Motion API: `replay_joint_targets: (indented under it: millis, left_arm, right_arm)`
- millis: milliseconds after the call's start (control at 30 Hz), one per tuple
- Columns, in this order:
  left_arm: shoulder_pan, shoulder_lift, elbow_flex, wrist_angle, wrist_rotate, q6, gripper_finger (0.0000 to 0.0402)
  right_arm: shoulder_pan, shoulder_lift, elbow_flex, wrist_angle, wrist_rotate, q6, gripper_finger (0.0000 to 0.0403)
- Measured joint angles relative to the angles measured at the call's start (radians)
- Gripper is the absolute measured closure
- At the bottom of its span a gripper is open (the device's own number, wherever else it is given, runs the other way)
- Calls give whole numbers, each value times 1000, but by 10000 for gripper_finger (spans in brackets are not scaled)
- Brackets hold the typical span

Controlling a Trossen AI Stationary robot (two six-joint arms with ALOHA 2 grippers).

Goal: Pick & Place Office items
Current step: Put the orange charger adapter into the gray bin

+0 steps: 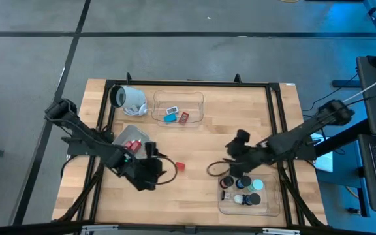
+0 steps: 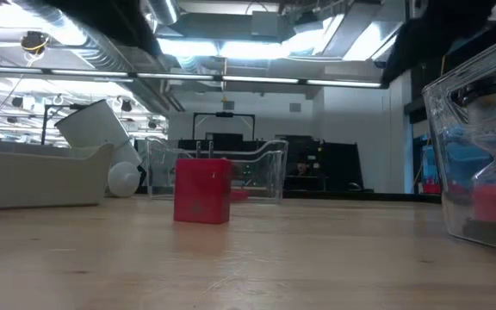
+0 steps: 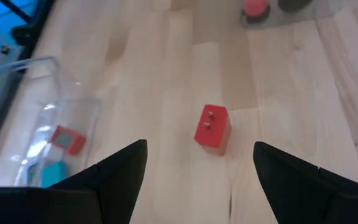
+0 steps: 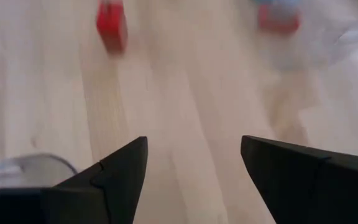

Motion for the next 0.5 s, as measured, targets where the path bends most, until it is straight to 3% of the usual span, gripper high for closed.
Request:
replay_joint_targets:
  millis: [167,500]
  left_arm:
    - [67,86,0,67,77,92,109]
    - [176,209,0,116,197,213,109]
  right_arm:
    - [43,-204,-164,226,137,-54,140]
    - [66,-443,-468,498,225,-79,140]
